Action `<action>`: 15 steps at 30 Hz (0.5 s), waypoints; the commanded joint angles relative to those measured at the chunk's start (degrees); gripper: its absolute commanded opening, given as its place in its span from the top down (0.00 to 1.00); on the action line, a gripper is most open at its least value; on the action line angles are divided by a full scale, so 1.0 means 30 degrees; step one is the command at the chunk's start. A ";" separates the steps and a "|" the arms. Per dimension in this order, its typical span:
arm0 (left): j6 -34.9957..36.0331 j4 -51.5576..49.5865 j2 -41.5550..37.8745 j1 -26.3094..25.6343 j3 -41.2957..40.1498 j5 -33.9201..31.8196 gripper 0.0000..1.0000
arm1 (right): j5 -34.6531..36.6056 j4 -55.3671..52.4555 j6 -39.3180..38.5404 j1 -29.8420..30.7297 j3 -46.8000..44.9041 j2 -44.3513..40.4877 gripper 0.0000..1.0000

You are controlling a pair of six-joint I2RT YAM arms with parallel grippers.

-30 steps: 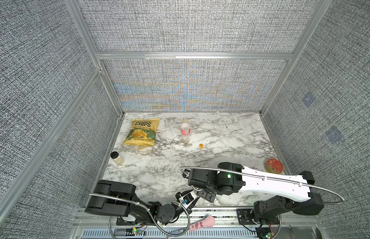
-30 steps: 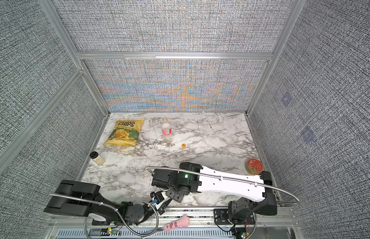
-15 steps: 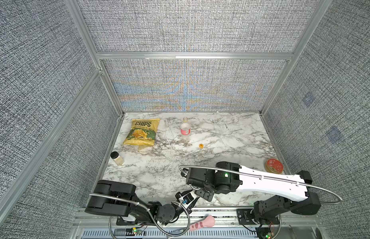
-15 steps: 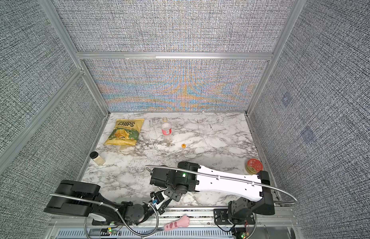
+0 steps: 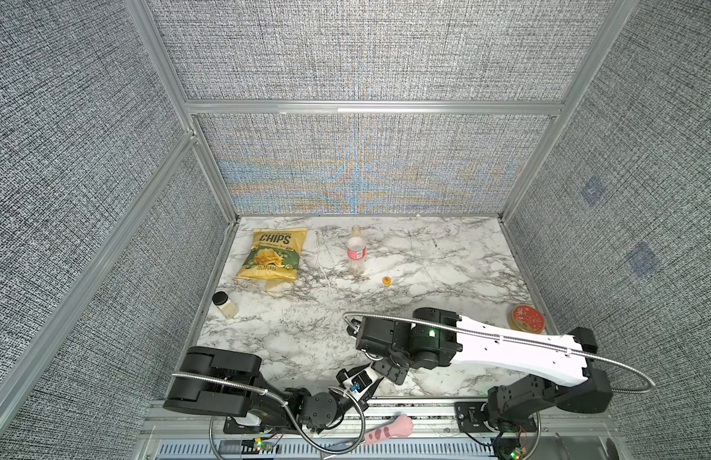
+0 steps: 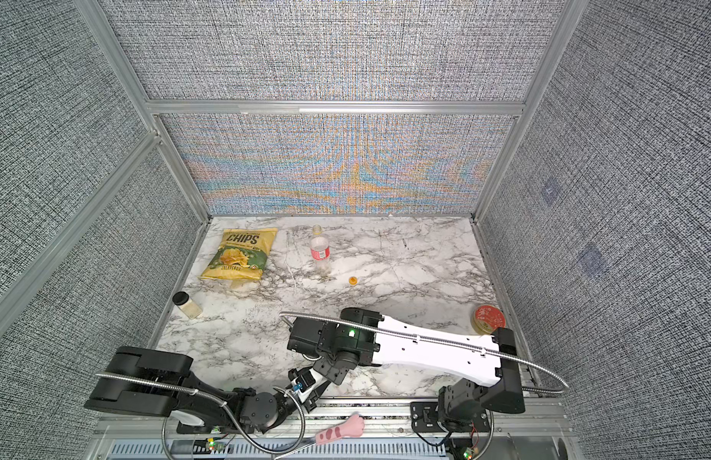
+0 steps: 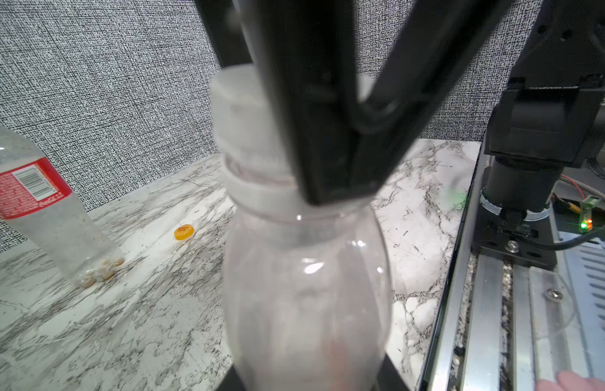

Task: Screw on the bottle caps
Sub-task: Screw the bottle cap onto the plastic bottle.

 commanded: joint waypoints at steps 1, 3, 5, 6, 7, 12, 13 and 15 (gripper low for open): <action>0.0184 0.0978 -0.0002 -0.0061 0.0098 0.0593 0.67 | 0.1348 0.0038 0.0179 -0.0146 0.0247 0.0129 0.46; 0.0202 0.0988 -0.0012 -0.0067 0.0098 0.0570 0.67 | 0.1550 0.0030 0.0179 -0.0201 0.0378 0.0159 0.46; 0.0206 0.1004 -0.0015 -0.0066 0.0098 0.0581 0.67 | 0.1489 0.0003 0.0122 -0.0253 0.0409 0.0187 0.46; 0.0206 0.1018 -0.0012 -0.0056 0.0098 0.0574 0.67 | 0.1517 0.0019 0.0121 -0.0263 0.0409 0.0175 0.46; 0.0210 0.1009 -0.0018 -0.0055 0.0098 0.0574 0.67 | 0.1564 0.0014 0.0123 -0.0318 0.0424 0.0200 0.46; 0.0206 0.1043 0.0001 -0.0065 0.0098 0.0574 0.67 | 0.1821 0.0003 0.0108 -0.0472 0.0718 0.0415 0.46; 0.0206 0.1051 -0.0008 -0.0076 0.0098 0.0572 0.67 | 0.1940 -0.0029 0.0100 -0.0473 0.0757 0.0507 0.46; 0.0206 0.1036 0.0001 -0.0053 0.0100 0.0574 0.67 | 0.1949 0.0055 0.0092 -0.0537 0.0794 0.0562 0.46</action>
